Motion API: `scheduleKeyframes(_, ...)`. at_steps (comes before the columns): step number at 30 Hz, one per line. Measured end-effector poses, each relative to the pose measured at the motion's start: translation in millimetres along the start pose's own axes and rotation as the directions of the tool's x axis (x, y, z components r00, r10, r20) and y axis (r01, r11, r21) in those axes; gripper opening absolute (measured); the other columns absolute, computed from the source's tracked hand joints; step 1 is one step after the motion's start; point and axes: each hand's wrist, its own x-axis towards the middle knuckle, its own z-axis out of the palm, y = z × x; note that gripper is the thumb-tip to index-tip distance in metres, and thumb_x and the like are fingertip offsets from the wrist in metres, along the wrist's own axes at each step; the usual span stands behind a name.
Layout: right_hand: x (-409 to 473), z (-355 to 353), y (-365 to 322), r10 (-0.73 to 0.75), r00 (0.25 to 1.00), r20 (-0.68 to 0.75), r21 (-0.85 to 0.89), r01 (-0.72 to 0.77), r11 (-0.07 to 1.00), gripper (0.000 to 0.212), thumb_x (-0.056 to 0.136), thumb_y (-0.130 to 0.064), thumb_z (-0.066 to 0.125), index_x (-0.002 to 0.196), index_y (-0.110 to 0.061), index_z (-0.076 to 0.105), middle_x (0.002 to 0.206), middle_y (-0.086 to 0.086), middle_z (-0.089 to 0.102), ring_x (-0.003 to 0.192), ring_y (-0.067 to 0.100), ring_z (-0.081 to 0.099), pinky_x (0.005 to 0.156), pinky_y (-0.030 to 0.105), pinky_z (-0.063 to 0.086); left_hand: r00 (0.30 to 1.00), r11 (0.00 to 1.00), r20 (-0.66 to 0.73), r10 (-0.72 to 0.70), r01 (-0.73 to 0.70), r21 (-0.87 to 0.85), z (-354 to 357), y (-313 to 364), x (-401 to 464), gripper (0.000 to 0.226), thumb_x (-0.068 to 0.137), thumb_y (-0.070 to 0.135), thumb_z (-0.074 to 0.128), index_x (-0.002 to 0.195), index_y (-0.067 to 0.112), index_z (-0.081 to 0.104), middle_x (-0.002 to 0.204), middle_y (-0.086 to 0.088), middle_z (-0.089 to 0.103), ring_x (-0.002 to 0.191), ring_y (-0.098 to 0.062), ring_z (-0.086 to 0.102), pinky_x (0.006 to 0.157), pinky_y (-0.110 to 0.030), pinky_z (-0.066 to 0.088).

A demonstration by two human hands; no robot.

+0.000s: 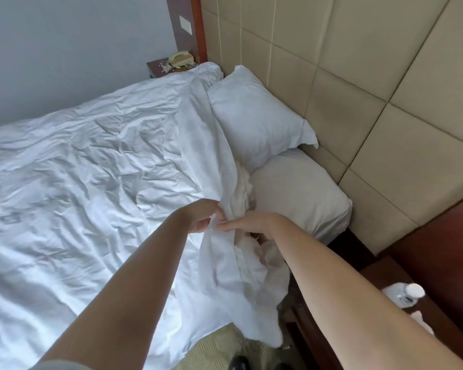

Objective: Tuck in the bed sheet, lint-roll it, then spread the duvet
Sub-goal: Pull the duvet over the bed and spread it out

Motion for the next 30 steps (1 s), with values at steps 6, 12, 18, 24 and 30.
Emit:
scheduleKeyframes(6,-7,12,-4,-0.082,0.974,-0.210,-0.032,0.077,0.996,0.029,0.079,-0.005,0.061,0.105,0.001,0.053,0.088,0.008,0.053,0.074,0.017,0.052,0.066,0.026,0.041,0.999,0.998,-0.007,-0.053,0.053,-0.019,-3,-5,-1,0.021,0.090,0.028,0.050,0.094,0.010,0.060,0.085,-0.006,0.059,0.072,-0.024,0.060,0.068,-0.032,0.052)
scheduleKeyframes(12,-41,21,-6,-0.231,0.961,-0.153,-0.210,0.196,0.958,0.047,0.079,-0.002,0.062,0.124,-0.002,0.050,0.089,0.005,0.053,0.070,0.013,0.050,0.060,0.023,0.042,0.971,0.985,-0.231,0.063,-0.024,0.170,24,-2,-18,0.077,0.066,0.068,0.067,0.121,0.015,0.057,0.117,-0.004,0.059,0.107,-0.021,0.057,0.081,-0.034,0.049)
scheduleKeyframes(18,-67,54,32,-0.237,0.971,0.041,-0.137,0.241,0.961,0.051,0.077,-0.014,0.073,0.124,-0.004,0.055,0.099,0.006,0.058,0.082,0.016,0.056,0.063,0.023,0.046,0.813,0.895,-0.538,0.223,0.048,0.443,41,-16,-48,0.043,0.082,0.008,0.058,0.122,-0.008,0.053,0.107,-0.020,0.061,0.100,-0.034,0.063,0.065,-0.033,0.053)
scheduleKeyframes(24,-64,49,60,-0.098,0.990,0.097,0.154,0.082,0.985,0.019,0.093,-0.014,0.054,0.112,-0.011,0.056,0.084,0.004,0.055,0.065,0.013,0.051,0.071,0.024,0.049,0.839,0.918,-0.494,0.230,-0.019,0.395,41,-31,-73,0.038,0.086,-0.005,0.050,0.124,-0.010,0.052,0.096,-0.015,0.059,0.093,-0.034,0.061,0.056,-0.028,0.044)
scheduleKeyframes(30,-13,50,81,-0.129,0.967,-0.217,-0.362,0.043,0.931,0.014,0.085,-0.009,0.048,0.071,-0.010,0.047,0.064,0.004,0.042,0.060,0.020,0.045,0.051,0.024,0.035,0.824,0.799,-0.518,0.227,0.147,0.583,32,-63,-59,0.035,0.079,0.002,0.061,0.113,-0.001,0.052,0.097,-0.010,0.056,0.099,-0.028,0.056,0.067,-0.027,0.043)
